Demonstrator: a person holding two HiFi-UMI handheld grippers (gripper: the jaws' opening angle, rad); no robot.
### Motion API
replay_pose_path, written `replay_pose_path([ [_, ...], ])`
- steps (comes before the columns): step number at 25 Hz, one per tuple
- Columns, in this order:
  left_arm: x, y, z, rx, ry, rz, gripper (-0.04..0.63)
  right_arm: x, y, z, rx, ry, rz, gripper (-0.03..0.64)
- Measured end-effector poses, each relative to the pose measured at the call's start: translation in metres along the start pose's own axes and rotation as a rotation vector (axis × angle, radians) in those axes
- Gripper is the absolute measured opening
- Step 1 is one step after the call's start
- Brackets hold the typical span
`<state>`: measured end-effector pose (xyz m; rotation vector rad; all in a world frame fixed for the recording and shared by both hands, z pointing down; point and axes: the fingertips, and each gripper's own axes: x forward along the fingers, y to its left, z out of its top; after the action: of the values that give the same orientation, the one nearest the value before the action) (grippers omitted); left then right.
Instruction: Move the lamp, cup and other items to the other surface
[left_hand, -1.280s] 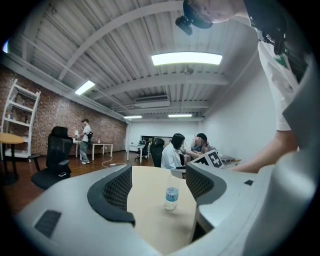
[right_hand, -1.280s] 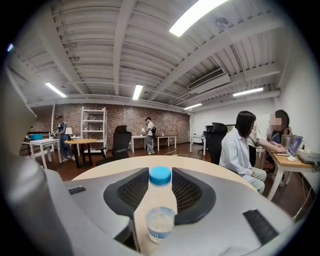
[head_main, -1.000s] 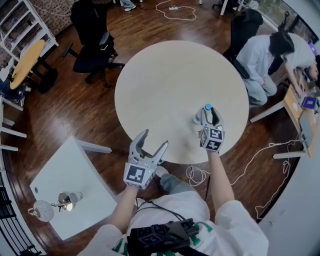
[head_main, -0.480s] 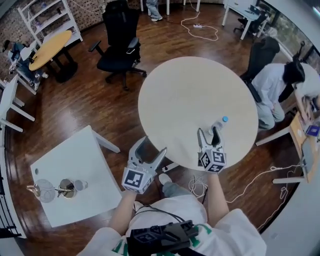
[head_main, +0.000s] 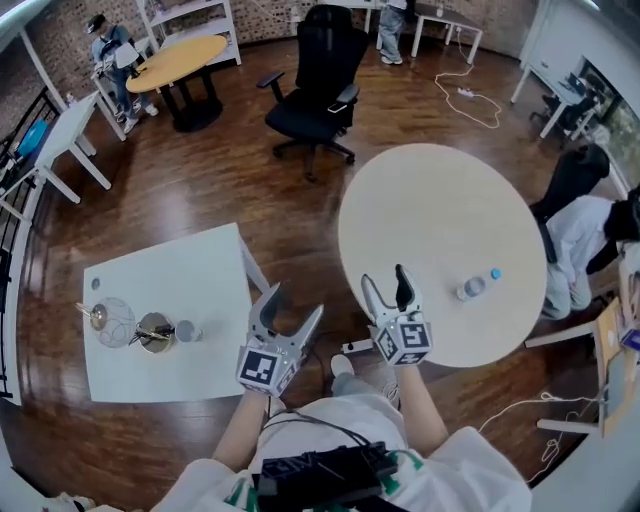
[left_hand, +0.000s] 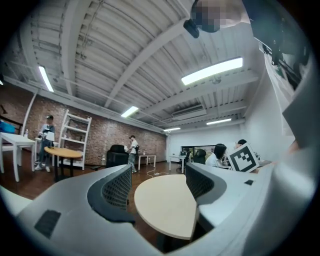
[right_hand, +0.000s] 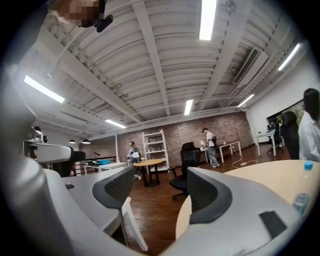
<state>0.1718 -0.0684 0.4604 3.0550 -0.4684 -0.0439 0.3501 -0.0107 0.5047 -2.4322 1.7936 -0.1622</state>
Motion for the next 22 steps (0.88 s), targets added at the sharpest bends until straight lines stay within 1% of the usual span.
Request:
replay_pose_path([
  [2,-0.024,0.023,-0.001,0.025,-0.011,0.067,0.341,0.013,0.039,-0.003,0.000,0.005,0.084,0.360],
  [4,-0.048,0.040,0.004,0.008,-0.013,0.137,0.341,0.024,0.079,-0.006,-0.001,0.014,0.169,0.360],
  [8,-0.097,0.074,0.007,0.002,-0.020,0.273,0.341,0.036,0.156,-0.013,-0.016,0.040,0.337,0.359],
  [13,-0.163,0.109,0.002,0.026,-0.025,0.424,0.340,0.037,0.238,-0.025,-0.022,0.070,0.522,0.359],
  [16,-0.192,0.120,0.004,0.025,-0.020,0.498,0.339,0.036,0.274,-0.031,-0.017,0.080,0.611,0.359],
  [18,-0.208,0.125,0.010,0.002,-0.026,0.540,0.341,0.035,0.297,-0.033,-0.011,0.088,0.670,0.337],
  [20,-0.226,0.131,0.012,-0.007,-0.044,0.574,0.321,0.033,0.320,-0.034,-0.009,0.097,0.729,0.333],
  [22,-0.246,0.137,0.011,-0.002,-0.081,0.587,0.317,0.034,0.339,-0.037,-0.011,0.095,0.771,0.333],
])
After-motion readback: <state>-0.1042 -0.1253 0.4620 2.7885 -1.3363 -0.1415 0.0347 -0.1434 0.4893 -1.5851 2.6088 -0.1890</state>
